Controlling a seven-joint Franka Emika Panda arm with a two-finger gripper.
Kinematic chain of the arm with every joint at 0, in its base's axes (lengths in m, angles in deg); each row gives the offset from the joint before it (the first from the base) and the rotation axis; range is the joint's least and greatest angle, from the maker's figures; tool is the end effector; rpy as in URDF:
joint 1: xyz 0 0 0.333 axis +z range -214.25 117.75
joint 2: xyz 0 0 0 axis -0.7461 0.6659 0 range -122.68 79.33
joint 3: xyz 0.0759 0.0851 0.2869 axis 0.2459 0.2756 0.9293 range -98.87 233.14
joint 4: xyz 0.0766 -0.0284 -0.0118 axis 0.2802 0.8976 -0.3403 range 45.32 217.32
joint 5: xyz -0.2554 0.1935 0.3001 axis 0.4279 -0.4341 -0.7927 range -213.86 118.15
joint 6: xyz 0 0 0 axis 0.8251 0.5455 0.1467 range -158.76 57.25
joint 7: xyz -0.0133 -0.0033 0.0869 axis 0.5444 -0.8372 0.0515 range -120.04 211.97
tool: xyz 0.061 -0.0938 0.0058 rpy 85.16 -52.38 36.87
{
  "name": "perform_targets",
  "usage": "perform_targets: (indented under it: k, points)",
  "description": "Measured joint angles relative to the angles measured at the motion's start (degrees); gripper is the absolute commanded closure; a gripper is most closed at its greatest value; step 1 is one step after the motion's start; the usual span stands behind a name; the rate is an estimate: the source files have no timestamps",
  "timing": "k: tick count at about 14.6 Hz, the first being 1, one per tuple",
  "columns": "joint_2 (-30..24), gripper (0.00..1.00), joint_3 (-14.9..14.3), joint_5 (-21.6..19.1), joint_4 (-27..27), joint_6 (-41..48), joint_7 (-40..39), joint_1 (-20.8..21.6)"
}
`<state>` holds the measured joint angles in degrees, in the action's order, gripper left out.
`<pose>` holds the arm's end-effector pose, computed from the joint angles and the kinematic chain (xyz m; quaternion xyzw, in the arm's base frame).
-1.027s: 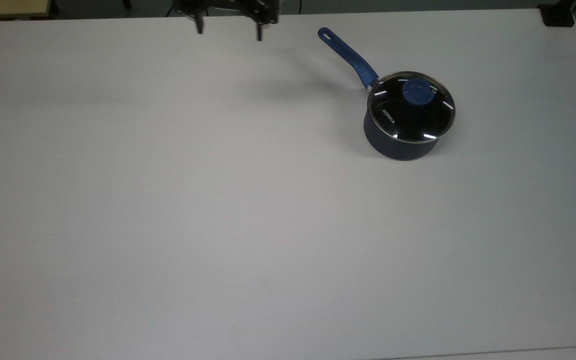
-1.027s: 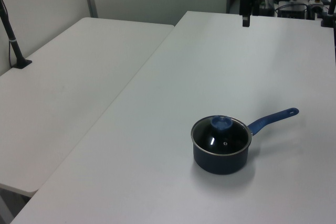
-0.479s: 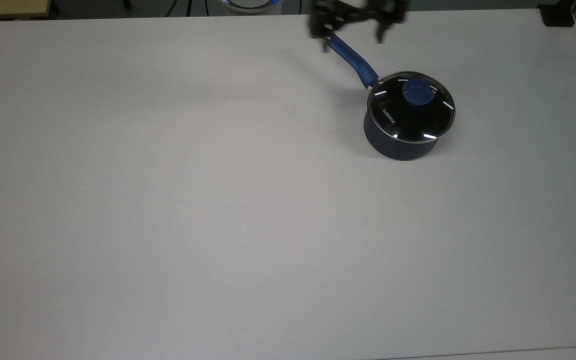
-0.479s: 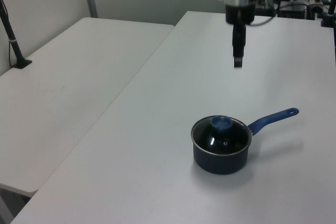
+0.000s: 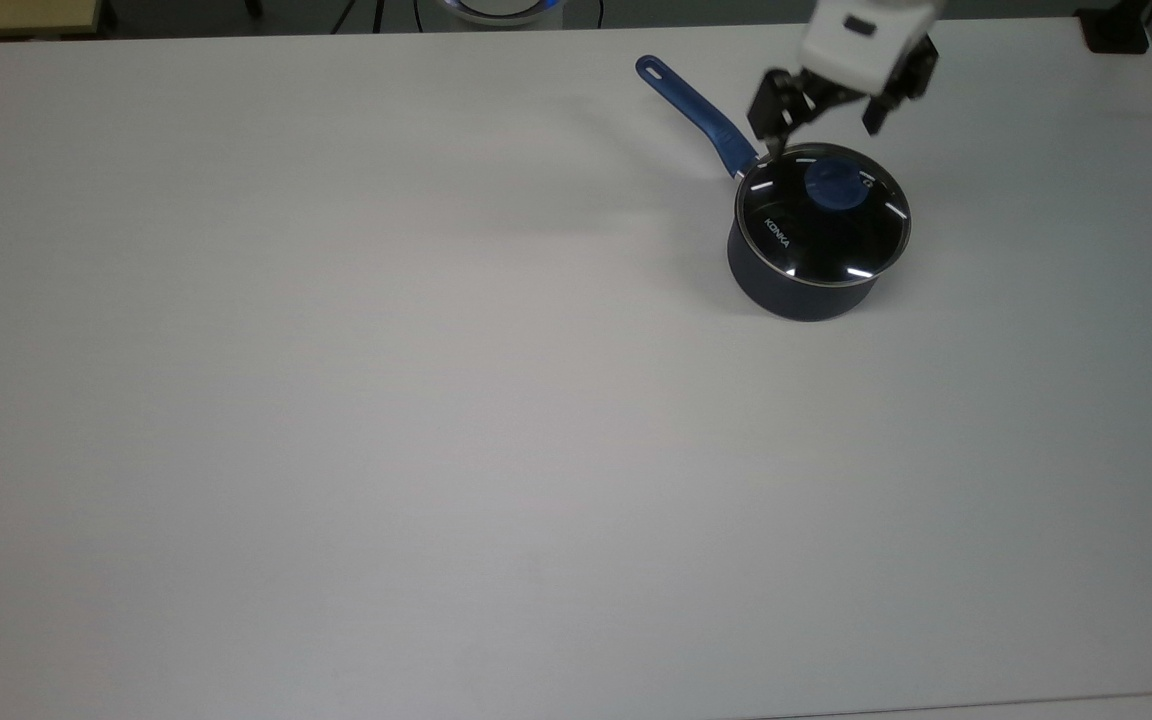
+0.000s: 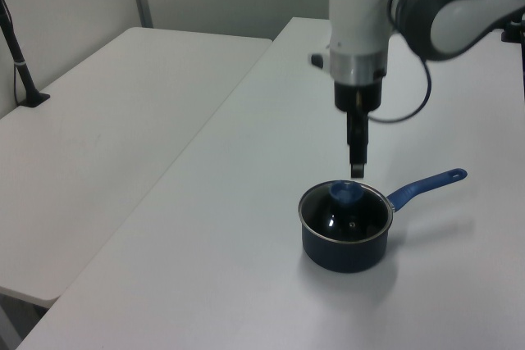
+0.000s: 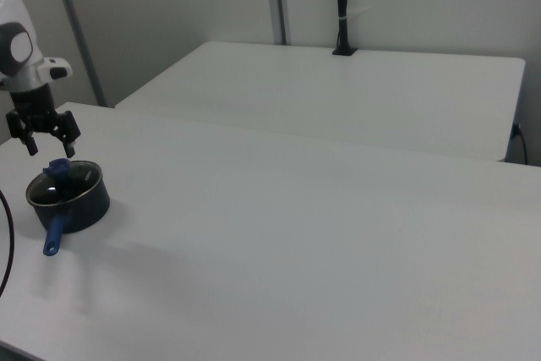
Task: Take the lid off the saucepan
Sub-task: 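Move the gripper over the saucepan and lower toward the blue lid knob, then close the gripper on the blue knob of the glass lid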
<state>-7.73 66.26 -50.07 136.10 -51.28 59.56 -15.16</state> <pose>0.5690 0.3631 0.4386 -0.9876 -0.1561 0.0161 0.0111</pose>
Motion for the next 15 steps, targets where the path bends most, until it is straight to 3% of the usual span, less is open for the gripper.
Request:
perform_targets:
  k: [5,11,13,15]
  points:
    - [4.59,0.0,-0.01,0.0,-1.84,-1.46,0.91,0.94]
    - [5.77,0.25,-0.01,0.0,-2.5,-4.36,1.41,1.07]
    - [5.88,0.23,-0.01,0.0,-2.5,-4.45,1.45,1.09]
    - [5.93,0.13,-0.01,0.0,-2.5,-4.45,1.46,1.15]
